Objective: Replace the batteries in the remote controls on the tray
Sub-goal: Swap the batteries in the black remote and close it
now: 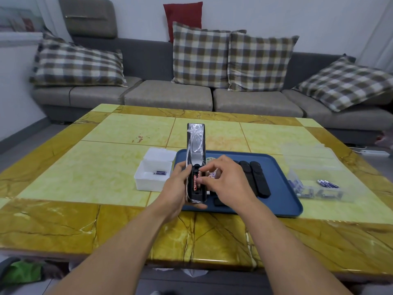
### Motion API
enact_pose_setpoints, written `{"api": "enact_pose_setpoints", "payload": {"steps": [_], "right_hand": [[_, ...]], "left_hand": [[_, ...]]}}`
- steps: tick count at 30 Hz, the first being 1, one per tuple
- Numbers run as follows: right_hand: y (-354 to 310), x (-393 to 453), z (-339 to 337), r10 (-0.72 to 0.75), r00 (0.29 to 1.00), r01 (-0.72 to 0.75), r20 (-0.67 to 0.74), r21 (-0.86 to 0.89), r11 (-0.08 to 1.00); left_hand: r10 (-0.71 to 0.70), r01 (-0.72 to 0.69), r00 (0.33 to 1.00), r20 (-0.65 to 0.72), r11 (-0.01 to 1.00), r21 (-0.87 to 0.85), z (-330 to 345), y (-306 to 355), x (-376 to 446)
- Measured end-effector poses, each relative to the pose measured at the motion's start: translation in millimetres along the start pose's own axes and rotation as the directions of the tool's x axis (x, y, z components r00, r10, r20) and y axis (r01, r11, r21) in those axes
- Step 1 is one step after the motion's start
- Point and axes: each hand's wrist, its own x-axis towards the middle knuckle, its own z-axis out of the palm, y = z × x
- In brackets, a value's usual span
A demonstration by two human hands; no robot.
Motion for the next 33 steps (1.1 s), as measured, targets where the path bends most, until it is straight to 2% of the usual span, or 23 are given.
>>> {"api": "enact_pose_setpoints", "payload": {"steps": [5,8,14,19,22,27,33], "right_hand": [[3,0,0,0.124,0.992,-0.124,0.001,0.02,0.992],[5,-2,0,0.133,0.991,-0.133,0.003,-0.033,0.991],[0,-5,-4,0.123,0.99,-0.136,-0.068,-0.216,0.967],[-2,-4,-11,0.109,0.988,-0.131,-0.107,-0.22,0.967],[-3,-3,-14,0.137,0.986,-0.156,-0.095,-0.227,0.961],[-1,-7,-18,0.149,0.985,-0.166,-0.085,-0.242,0.956],[8,-11,-22,0.187,0.981,-0.191,-0.044,-0.116,0.975]], "left_hand": [[-0.009,0.012,0.999,-0.042,0.998,0.063,2,-5,0],[0.016,-0.012,0.998,-0.057,0.997,0.073,4,-7,2],[-0.079,0.073,0.996,-0.051,0.991,-0.114,14,-4,2],[-0.239,0.242,0.97,0.044,0.938,-0.246,18,-2,2],[-0.284,0.299,0.953,0.102,0.932,-0.203,23,0,-2],[-0.238,0.243,0.969,0.06,0.965,-0.097,27,1,0],[-0.214,0.213,0.977,-0.008,0.974,-0.072,25,-2,2]]}}
